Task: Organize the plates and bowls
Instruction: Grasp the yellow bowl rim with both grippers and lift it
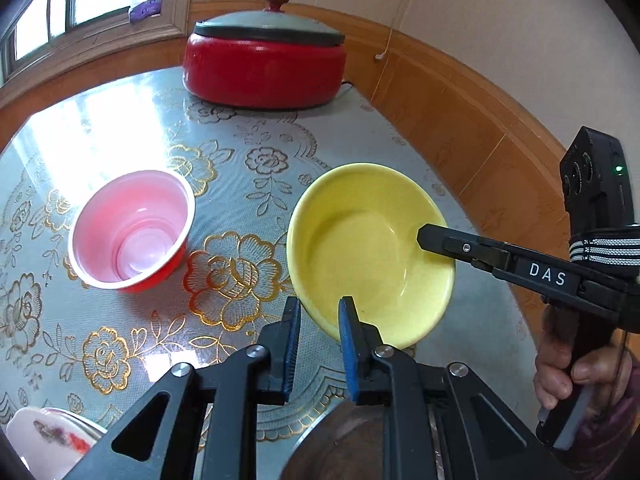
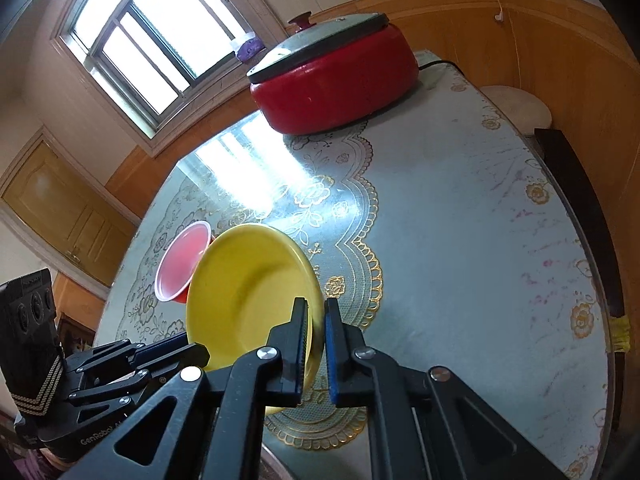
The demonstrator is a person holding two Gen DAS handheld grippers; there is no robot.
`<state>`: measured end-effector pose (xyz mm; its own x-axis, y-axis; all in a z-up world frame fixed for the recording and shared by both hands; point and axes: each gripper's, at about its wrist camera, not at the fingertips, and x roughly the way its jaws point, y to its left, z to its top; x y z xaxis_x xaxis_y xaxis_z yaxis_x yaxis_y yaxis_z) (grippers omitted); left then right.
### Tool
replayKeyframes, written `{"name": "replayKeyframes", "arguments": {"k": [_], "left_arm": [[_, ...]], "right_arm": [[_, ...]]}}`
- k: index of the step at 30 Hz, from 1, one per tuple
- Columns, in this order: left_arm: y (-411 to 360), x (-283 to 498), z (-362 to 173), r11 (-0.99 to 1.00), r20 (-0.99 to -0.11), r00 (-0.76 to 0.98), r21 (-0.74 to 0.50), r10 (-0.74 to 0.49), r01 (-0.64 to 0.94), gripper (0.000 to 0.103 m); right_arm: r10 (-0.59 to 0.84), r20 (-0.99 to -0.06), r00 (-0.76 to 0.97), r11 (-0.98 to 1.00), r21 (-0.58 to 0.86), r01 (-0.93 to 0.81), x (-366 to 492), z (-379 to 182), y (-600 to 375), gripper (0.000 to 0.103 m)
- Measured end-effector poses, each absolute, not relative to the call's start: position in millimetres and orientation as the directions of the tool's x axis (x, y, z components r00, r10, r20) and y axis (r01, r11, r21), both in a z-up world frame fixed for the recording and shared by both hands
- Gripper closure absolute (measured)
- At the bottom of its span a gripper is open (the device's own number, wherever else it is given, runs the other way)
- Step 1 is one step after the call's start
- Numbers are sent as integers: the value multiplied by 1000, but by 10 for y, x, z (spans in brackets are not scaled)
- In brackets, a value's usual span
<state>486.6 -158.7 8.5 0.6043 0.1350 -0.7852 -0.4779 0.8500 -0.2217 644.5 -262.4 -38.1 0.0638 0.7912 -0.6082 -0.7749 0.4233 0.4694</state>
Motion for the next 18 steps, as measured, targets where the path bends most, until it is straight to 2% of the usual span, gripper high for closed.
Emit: {"name": "replayKeyframes", "arguments": {"k": [7,13,18], "left_arm": [[-1813,4471,346,883,-739,661,-215,132,-417,84],[-1997,4110,379,896,-730,681,-258,65,-362,84],[-2140,3808,271,902,-745,667,-292,-6,-319,84]], "right_arm": [[812,-579,73,395,452,-800,6105,-155,-2863,96],[816,-573,77,378,428,-821,5702,-88,-3141,96],[785,-616,67,382,396,-835,5392,-171,-3294,95]]}}
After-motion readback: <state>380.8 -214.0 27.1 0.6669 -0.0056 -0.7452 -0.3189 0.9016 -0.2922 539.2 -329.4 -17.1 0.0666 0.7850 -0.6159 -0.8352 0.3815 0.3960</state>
